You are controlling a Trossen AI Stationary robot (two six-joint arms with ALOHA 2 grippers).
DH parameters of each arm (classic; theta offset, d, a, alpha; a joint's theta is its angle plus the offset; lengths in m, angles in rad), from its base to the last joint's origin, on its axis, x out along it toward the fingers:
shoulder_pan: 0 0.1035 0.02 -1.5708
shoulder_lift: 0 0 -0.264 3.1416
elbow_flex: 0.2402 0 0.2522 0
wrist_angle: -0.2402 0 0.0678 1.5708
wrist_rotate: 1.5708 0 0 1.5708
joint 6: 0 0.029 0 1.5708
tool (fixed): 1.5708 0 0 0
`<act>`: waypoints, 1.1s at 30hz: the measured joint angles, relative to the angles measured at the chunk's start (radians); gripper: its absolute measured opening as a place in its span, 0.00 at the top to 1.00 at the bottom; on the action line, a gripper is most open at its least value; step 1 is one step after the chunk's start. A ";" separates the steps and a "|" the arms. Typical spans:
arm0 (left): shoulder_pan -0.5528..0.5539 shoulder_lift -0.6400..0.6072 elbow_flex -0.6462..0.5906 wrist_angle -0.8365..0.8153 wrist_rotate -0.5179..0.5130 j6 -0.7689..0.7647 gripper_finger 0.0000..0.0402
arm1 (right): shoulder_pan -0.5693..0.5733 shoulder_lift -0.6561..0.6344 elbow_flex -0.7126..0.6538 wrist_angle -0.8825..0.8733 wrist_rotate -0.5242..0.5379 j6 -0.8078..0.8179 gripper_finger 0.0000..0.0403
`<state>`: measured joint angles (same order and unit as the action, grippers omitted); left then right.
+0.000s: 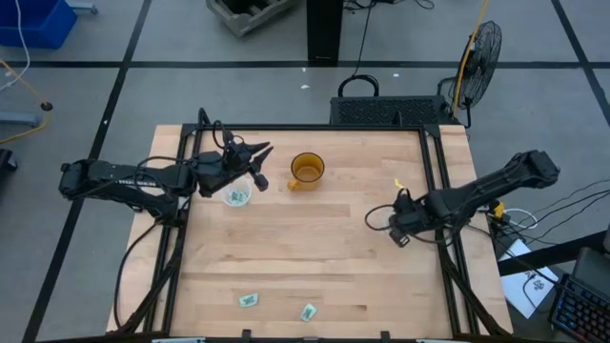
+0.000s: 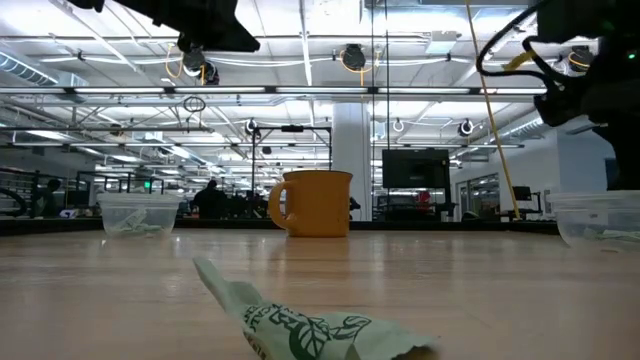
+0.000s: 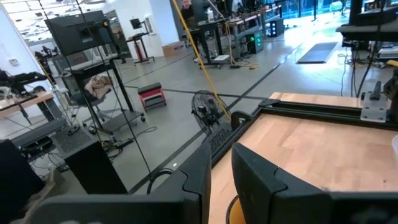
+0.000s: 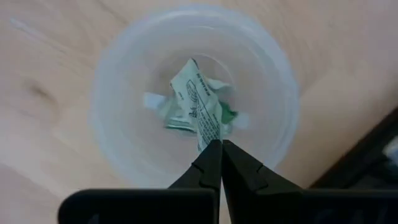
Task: Pick and place Stevia / Truvia into bins
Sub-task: Put the light green stevia packet into the right transparent container, then put the light green stevia packet into the left transparent container
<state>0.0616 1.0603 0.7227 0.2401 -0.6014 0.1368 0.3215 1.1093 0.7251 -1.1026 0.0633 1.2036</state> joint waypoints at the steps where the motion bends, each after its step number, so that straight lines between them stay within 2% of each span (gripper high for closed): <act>1: 0.003 0.000 0.000 -0.001 0.000 0.000 0.82 | -0.008 0.005 -0.003 0.000 -0.009 -0.022 1.00; 5: 0.006 0.000 0.000 -0.003 0.000 0.000 0.82 | -0.035 0.015 -0.005 0.011 -0.014 -0.077 0.98; 15: 0.005 0.000 0.000 -0.003 0.000 -0.006 0.82 | -0.080 0.009 -0.005 0.057 -0.013 -0.120 0.83; 19: 0.005 0.000 0.000 -0.003 0.000 -0.014 0.82 | -0.109 -0.007 0.019 0.052 -0.025 -0.122 0.82; 25: 0.005 0.000 0.000 -0.005 0.002 -0.019 0.82 | -0.119 -0.063 0.120 0.060 -0.033 -0.223 0.82; 28: 0.006 0.000 0.001 -0.030 0.086 -0.019 0.82 | -0.119 -0.096 0.159 0.120 0.035 -0.287 0.82; 33: -0.001 0.000 0.001 -0.135 0.375 -0.047 0.82 | -0.119 -0.139 0.151 0.394 0.171 -0.539 0.82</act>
<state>0.0607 1.0603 0.7235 0.1046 -0.2262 0.0894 0.2024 0.9704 0.8763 -0.7083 0.2343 0.6642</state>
